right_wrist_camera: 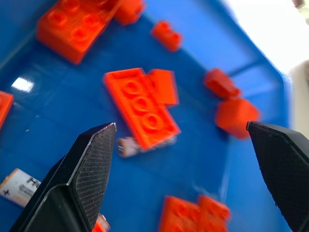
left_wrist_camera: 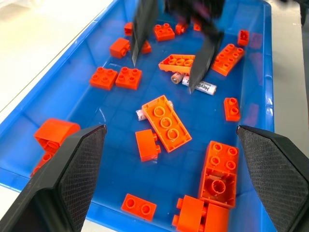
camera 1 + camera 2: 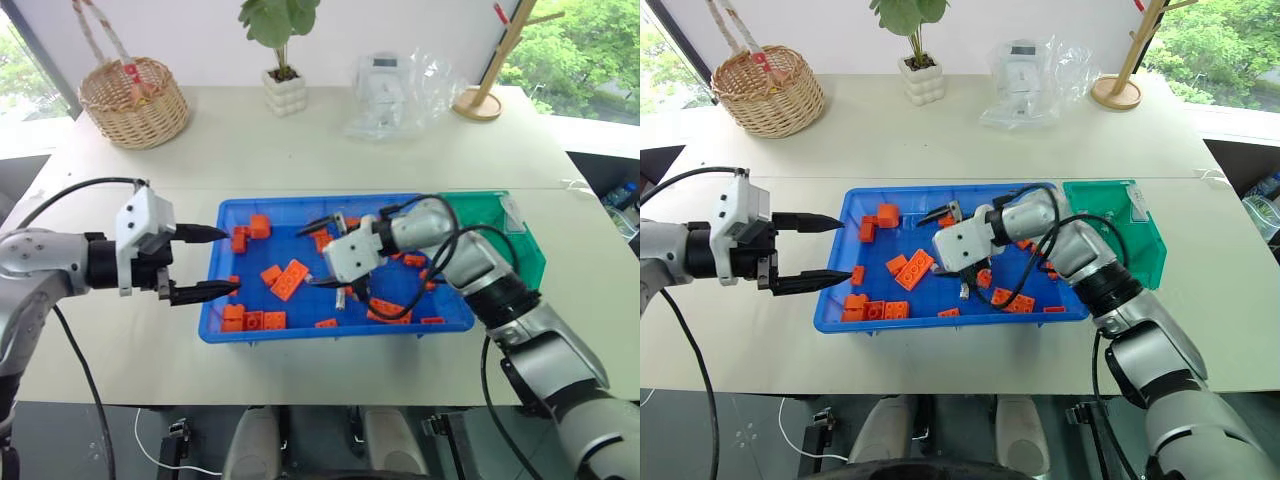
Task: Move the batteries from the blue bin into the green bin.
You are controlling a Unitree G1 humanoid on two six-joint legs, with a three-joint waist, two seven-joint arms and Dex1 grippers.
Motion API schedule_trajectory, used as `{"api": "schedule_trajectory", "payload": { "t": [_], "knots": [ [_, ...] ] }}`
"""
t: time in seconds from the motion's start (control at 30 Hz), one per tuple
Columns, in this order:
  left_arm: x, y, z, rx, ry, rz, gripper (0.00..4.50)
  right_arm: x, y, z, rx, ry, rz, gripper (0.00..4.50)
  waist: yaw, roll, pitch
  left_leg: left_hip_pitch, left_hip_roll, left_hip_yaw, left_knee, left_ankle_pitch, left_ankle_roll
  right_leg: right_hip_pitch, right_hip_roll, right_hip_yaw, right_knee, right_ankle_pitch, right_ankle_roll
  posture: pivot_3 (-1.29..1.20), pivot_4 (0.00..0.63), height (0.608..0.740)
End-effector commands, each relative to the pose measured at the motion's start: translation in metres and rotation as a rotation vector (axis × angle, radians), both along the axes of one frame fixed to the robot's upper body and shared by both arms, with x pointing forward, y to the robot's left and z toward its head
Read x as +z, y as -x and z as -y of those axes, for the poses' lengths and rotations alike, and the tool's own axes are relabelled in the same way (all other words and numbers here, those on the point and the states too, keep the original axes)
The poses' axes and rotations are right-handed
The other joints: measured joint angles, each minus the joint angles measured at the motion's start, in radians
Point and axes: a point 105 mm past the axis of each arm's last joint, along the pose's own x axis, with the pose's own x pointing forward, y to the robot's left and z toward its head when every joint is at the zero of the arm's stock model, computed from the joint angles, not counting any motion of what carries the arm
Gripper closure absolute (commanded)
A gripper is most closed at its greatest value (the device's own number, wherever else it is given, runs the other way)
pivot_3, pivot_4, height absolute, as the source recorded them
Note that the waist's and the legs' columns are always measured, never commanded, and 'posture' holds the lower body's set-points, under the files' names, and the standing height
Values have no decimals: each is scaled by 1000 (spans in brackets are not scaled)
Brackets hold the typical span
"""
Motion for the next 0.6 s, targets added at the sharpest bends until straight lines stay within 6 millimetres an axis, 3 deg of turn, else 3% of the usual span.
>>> {"api": "schedule_trajectory", "payload": {
  "t": [0.03,0.17,0.4,0.5,0.6],
  "knots": [
    [9,3,5,-16,7,36,0,-6,3,-8,60,10,40,54,0,0,0,0,0,0,0,0,0,0,0,0,0,0,0,0,150,736],
    [13,2,7,-20,17,38,0,-19,-5,-11,69,34,82,54,2,0,0,0,0,-1,0,0,0,1,0,0,0,0,0,0,150,736],
    [13,2,6,-21,10,38,0,-18,-17,-26,35,-30,116,54,-1,-1,0,2,0,-1,0,1,-2,1,0,0,1,0,0,0,150,736],
    [13,1,7,-21,11,42,0,-19,-17,-27,43,-38,115,921,-1,-1,0,2,0,-1,0,1,-2,1,0,0,1,0,0,0,150,736],
    [15,-1,7,-20,14,50,0,-19,-15,-27,45,-42,99,2454,0,-1,0,2,0,-1,0,1,-2,1,0,0,1,0,0,0,150,736]
  ]
}}
